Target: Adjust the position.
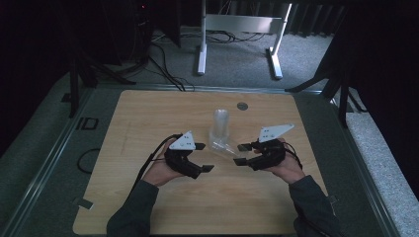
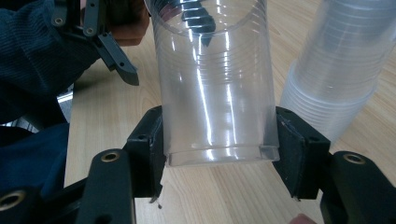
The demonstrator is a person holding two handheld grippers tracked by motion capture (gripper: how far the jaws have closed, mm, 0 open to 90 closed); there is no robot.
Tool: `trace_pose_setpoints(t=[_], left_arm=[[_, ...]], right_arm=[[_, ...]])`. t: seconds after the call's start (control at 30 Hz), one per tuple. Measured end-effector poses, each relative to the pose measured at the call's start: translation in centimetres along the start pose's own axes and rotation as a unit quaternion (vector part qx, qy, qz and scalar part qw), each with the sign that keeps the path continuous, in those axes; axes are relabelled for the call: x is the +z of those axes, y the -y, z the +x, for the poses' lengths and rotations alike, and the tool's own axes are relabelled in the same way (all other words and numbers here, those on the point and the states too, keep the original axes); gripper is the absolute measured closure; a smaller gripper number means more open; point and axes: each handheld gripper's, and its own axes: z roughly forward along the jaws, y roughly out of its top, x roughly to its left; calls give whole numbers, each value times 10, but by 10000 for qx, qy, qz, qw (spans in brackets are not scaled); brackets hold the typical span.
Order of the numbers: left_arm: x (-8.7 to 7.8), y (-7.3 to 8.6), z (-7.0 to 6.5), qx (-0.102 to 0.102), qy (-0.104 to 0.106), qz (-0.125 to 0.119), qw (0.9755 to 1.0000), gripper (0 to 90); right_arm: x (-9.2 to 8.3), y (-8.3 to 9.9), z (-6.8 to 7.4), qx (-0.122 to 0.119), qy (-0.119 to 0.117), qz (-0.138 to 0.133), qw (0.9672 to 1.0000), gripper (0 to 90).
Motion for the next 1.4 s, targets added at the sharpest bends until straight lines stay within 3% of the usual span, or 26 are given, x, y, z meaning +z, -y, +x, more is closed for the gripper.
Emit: trace_pose_setpoints(t=[0.4,0.57,0.87,1.4], left_arm=[[-1,1,2,-139,93,-177,9997,210],[-1,1,2,-133,94,-201,9997,223],[-4,-1,0,-120,102,-459,9988,281],[-5,-2,1,-258,218,-684,9971,282]], right_arm=[[0,-2,3,-11,-20,-211,9998,415],[0,-3,3,-12,-55,-288,9996,415],[1,-4,5,-17,-104,-420,9991,415],[3,-6,7,-63,-170,-639,9978,415]])
